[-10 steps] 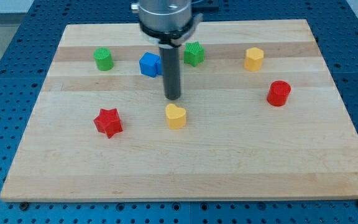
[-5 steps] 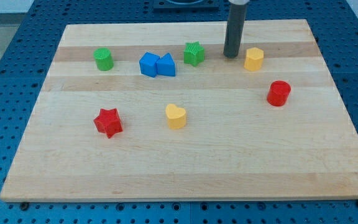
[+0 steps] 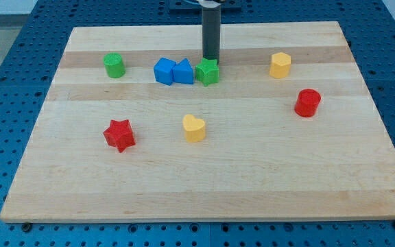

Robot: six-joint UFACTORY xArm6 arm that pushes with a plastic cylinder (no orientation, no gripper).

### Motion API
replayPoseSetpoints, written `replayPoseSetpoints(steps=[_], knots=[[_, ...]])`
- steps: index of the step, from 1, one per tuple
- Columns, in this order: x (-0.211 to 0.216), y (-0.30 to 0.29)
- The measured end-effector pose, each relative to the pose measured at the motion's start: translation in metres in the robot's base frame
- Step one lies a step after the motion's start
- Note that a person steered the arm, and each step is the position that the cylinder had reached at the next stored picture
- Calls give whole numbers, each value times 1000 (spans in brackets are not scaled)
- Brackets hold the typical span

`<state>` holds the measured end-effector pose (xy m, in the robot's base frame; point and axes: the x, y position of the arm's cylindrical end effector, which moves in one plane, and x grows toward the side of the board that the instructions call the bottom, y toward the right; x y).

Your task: Drag the green star close to the blue triangle

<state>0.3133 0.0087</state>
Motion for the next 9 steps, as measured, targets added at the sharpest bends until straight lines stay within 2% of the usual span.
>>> replayPoseSetpoints(steps=[1, 2, 3, 4, 5, 7, 8, 9], knots=[[-16, 11], [-66, 7], [-119, -47], [-120, -68], [-118, -155], [-73, -295], [-35, -313], [5, -307]])
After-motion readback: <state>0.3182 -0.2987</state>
